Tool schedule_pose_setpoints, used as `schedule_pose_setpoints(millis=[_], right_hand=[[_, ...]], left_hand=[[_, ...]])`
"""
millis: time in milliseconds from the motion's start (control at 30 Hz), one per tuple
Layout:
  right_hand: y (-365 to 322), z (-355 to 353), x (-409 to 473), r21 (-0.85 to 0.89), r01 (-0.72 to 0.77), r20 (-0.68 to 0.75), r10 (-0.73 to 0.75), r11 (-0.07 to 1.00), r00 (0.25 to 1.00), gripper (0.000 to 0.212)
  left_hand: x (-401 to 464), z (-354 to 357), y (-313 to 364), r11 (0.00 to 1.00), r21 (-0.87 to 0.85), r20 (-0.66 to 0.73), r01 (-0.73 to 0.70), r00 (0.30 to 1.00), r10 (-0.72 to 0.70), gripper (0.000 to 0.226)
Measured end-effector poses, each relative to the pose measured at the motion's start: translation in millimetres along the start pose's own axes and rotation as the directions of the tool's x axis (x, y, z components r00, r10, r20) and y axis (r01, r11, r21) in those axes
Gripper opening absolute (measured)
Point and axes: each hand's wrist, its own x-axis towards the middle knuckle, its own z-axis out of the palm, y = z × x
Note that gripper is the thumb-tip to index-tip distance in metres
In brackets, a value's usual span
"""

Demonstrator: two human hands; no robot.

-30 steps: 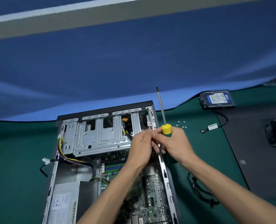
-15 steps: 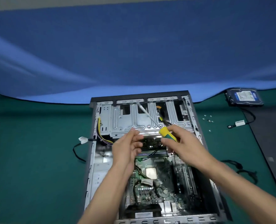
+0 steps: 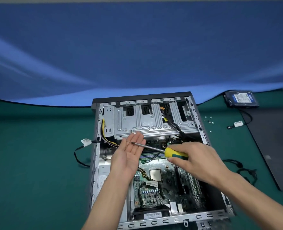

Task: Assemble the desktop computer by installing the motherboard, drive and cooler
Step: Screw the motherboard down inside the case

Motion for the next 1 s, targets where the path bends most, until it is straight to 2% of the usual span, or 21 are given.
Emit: schedule_pose_setpoints(millis=[267, 567, 700, 833, 900, 1000], right_hand=[[-5.3, -1.8, -4.7, 0.051, -0.024, 0.019, 0.023, 0.998, 1.000, 0.037], [-6.6, -6.3, -0.7, 0.291, -0.180, 0.181, 0.131, 0.940, 0.975, 0.020], [-8.3, -9.8, 2.8, 0.499, -0.266, 0.285, 0.134, 0.825, 0.949, 0.007], [-12.1, -13.8, 10.6, 0.552, -0.396, 0.426, 0.160, 0.734, 0.890, 0.014], [-10.0, -16.7, 13.2, 0.597, -0.458, 0.463, 0.183, 0.659, 0.867, 0.007], [-6.9, -21.3, 15.7, 0.724, -0.463, 0.434, 0.185, 0.511, 0.882, 0.022]], left_hand=[[-5.3, 1.1, -10.7, 0.999, 0.022, 0.024, -0.027, 0.999, 0.026, 0.032], [-7.1, -0.2, -10.4, 0.993, 0.068, 0.051, -0.097, 0.994, 0.093, 0.032], [-5.5, 1.5, -13.8, 0.979, 0.128, 0.043, -0.159, 0.987, 0.155, 0.033], [-4.2, 0.7, -19.3, 0.957, 0.175, 0.013, -0.230, 0.973, 0.231, 0.033], [-3.9, -0.5, -19.2, 0.956, 0.186, -0.006, -0.225, 0.973, 0.231, 0.032], [-1.5, 0.5, -15.4, 0.972, 0.149, -0.052, -0.180, 0.981, 0.189, 0.033]])
